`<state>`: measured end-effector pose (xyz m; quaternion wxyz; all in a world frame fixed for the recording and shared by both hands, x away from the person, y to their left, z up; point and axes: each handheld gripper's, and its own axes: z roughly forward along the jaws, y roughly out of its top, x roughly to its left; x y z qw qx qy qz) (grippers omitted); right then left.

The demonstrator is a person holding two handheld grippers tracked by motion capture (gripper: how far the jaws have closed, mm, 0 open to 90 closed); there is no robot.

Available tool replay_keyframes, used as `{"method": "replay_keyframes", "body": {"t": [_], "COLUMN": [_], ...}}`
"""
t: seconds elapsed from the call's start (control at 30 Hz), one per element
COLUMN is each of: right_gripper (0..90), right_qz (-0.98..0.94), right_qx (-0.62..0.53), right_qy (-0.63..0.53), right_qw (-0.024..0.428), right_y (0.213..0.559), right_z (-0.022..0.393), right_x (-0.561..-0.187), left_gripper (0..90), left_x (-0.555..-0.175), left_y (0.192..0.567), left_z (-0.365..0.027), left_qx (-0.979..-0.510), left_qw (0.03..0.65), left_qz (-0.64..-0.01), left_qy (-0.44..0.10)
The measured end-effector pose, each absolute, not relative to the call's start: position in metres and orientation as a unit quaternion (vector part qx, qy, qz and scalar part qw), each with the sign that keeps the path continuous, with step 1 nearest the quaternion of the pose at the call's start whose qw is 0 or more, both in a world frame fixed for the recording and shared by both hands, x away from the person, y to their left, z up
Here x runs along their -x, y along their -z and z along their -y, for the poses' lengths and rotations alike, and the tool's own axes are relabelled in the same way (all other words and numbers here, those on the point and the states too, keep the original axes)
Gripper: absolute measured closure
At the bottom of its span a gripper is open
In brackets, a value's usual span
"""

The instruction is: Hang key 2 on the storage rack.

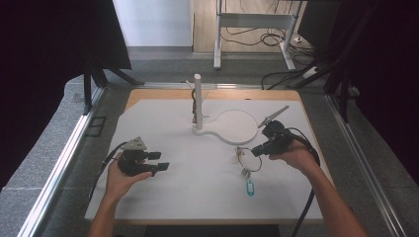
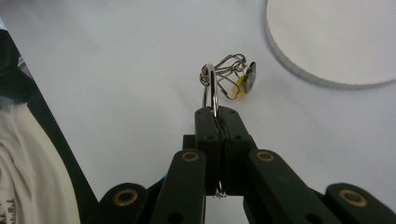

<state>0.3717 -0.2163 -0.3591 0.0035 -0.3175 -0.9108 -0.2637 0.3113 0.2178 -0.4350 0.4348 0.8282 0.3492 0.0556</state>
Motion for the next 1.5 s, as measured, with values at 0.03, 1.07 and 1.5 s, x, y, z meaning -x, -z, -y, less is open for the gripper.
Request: {"method": "replay_keyframes", "body": {"t": [0.03,1.07,1.5], "right_gripper": [87.5,87.6,87.6], "right_qz": [0.911,0.898,0.9], "right_qx": [0.317,0.321,0.322], "right_qy": [0.265,0.298,0.293], "right_qw": [0.002,-0.031,-0.031], "right_y": [0.358,0.299,0.292], "right_z": [0.215,0.201,0.188], "right_x": [-0.373,-0.406,-0.42], "left_gripper": [42.0,42.0,42.0], "left_x": [-0.311,-0.311,-0.311], "left_y": [0.435,0.433,0.432], "left_z": [-0.218,-0.219,-0.221], "left_qx": [-0.828,-0.825,-0.822], "left_qw": [0.435,0.44,0.446], "left_qz": [-0.349,-0.35,-0.351], "left_qy": [-0.056,-0.055,-0.055]}}
